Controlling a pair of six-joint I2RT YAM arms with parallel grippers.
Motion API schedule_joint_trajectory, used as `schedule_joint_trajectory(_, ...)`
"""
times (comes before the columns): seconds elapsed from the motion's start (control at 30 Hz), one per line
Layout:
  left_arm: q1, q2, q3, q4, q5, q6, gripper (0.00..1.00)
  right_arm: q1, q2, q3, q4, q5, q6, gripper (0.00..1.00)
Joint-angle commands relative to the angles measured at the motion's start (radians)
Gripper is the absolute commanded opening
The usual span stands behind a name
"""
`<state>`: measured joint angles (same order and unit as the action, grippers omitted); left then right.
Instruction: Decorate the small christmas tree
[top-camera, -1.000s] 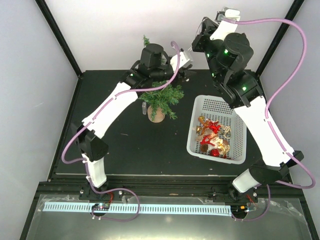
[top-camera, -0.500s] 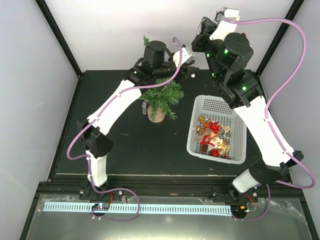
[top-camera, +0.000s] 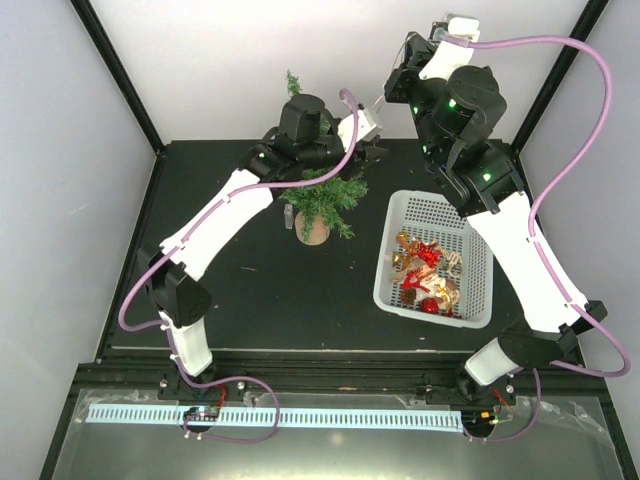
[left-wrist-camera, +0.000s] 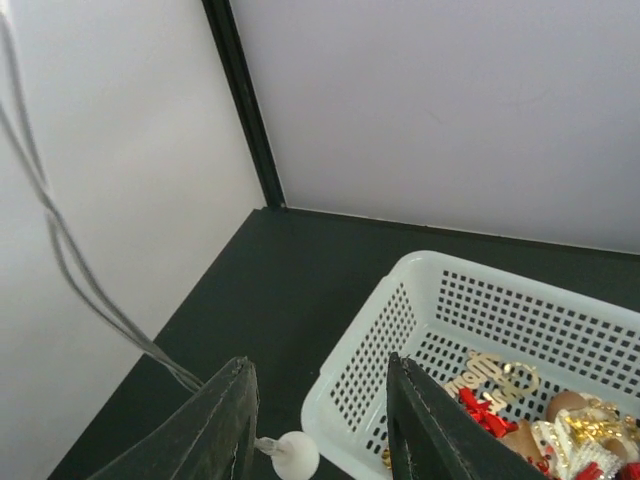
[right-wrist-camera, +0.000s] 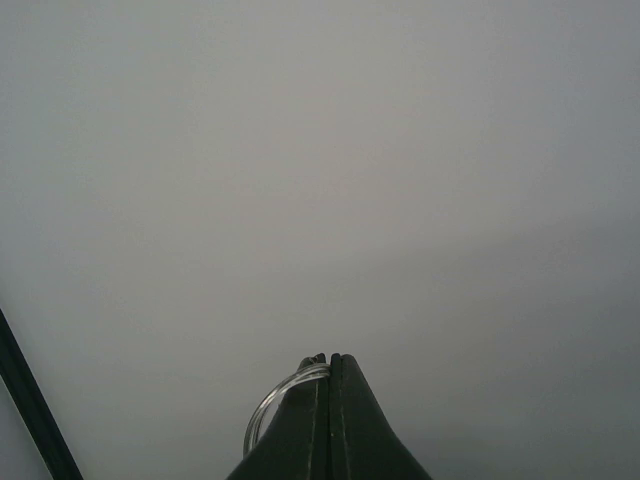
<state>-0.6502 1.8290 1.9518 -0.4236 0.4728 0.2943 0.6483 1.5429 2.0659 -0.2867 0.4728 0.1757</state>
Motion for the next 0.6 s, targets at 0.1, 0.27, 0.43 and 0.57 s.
schedule_joint_trajectory(0.1,-0.002,-0.043,0.005,0.015,-0.131,0.028,0.35,0.002,-0.011,0.002,0.029,0.022,-0.019,0.01)
schedule_joint_trajectory(0.27,-0.002,-0.046,0.006,0.002,-0.144,0.033,0.34,0.002,-0.009,0.001,0.029,0.027,-0.024,0.01)
schedule_joint_trajectory(0.43,-0.002,-0.041,0.004,0.012,-0.152,0.030,0.34,0.004,-0.009,0.001,0.029,0.020,-0.014,0.01)
schedule_joint_trajectory(0.57,-0.002,-0.025,0.026,0.021,-0.140,0.012,0.36,0.002,-0.012,-0.004,0.026,0.016,-0.008,0.01)
